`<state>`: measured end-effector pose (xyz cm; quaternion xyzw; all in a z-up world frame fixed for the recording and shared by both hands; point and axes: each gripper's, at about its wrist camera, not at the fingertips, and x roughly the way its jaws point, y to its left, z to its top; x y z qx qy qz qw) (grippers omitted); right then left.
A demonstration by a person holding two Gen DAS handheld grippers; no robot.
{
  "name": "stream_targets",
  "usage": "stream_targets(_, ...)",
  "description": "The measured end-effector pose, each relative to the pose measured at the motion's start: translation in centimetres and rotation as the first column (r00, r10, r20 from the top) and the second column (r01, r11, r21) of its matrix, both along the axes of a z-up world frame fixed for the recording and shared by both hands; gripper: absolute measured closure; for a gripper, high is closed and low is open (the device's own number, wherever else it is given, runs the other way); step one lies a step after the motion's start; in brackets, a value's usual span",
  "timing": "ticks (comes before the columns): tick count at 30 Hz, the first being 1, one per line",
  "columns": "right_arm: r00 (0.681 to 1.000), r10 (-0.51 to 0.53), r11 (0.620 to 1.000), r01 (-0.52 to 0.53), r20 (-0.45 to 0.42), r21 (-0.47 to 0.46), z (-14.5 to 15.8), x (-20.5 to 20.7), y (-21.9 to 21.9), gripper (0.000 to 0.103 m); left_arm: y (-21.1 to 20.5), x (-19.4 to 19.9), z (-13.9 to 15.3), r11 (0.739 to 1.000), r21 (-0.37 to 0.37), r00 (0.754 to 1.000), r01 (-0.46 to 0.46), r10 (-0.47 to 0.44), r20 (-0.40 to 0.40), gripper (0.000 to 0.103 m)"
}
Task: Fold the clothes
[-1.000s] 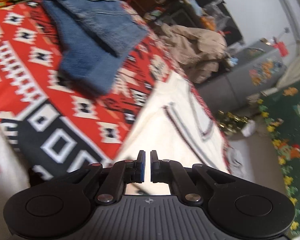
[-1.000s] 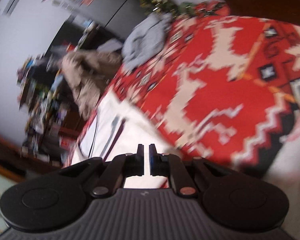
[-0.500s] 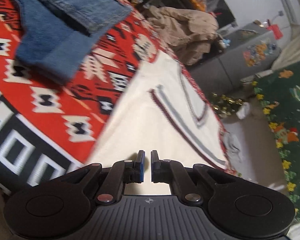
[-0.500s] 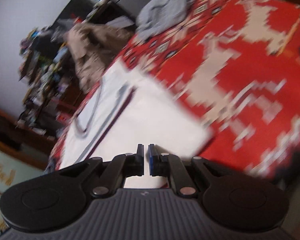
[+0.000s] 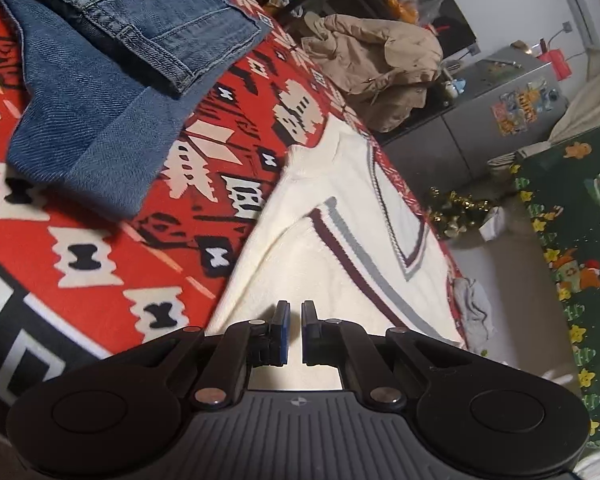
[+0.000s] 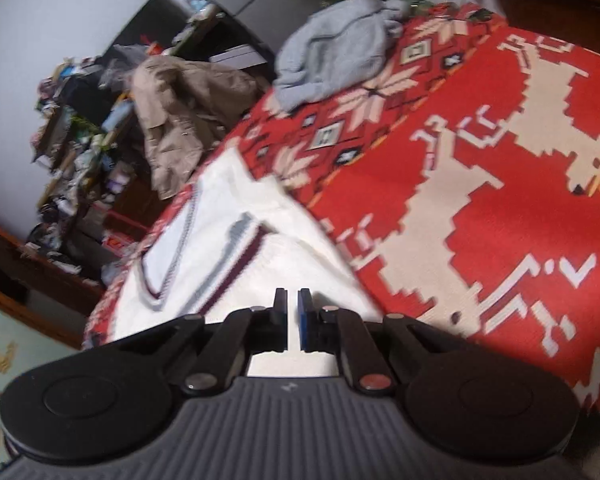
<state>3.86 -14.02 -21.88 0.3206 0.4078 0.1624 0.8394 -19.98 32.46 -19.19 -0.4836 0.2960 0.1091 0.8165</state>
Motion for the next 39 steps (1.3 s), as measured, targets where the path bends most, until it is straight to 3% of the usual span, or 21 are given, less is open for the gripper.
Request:
stream_targets(1,1.000,-0.015,1.000,0.015,-0.005,0.002,-0.1,0.1,-0.2,0.103,0.2,0.0,-0.1,1.000,-0.006,1.000,-0.003,0.003,-0.001,0.099)
stream_targets(5,0.999,-0.041,0.999,0.041,0.005,-0.018,0.4,0.4,-1.0,0.103,0.9,-0.1,0.1,1.000,-0.006,1.000,-0.005,0.005,-0.001,0.099)
stream_targets(7,0.999,-0.033,0.998,0.034,0.024,-0.054,1.0,0.5,-1.1,0.095,1.0,0.1,0.6,1.000,0.011,1.000,0.005,-0.005,0.001,0.099)
stream_targets(11,0.998,-0.005,0.998,0.009,0.057,-0.064,2.3,1.1,-0.8,0.095,0.8,1.0,2.1,0.996,0.073,0.998,0.060,-0.061,0.009,0.099)
stream_targets(17,0.979,0.164,0.970,-0.138,0.123,-0.198,5.1,1.7,1.9,0.095,0.9,3.8,3.6,0.970,0.181,0.987,0.160,-0.159,-0.023,0.099)
stream_targets(26,0.916,0.384,0.886,-0.329,0.118,-0.327,7.7,3.5,5.1,0.091,1.4,9.0,3.2,0.898,0.261,0.934,0.355,-0.328,-0.142,0.099)
stream_targets(29,0.888,0.449,0.836,-0.377,0.102,-0.399,8.3,4.8,6.2,0.086,1.2,11.2,4.4,0.852,0.328,0.912,0.408,-0.363,-0.192,0.096)
stream_targets(31,0.868,0.488,0.802,-0.404,0.094,-0.441,8.8,5.7,6.9,0.085,1.2,12.9,5.3,0.811,0.383,0.897,0.441,-0.379,-0.229,0.085)
stream_targets(33,0.848,0.523,0.767,-0.425,0.084,-0.480,9.3,6.7,7.6,0.085,1.3,14.7,6.1,0.776,0.423,0.884,0.467,-0.405,-0.233,0.086)
stream_targets(35,0.822,0.564,0.728,-0.451,0.077,-0.516,9.8,7.8,8.5,0.085,1.6,16.8,6.6,0.750,0.437,0.868,0.496,-0.443,-0.226,0.097)
stream_targets(39,0.780,0.625,0.671,-0.507,0.044,-0.541,9.9,10.5,10.6,0.086,2.4,22.0,5.8,0.740,0.387,0.835,0.550,-0.479,-0.269,0.099)
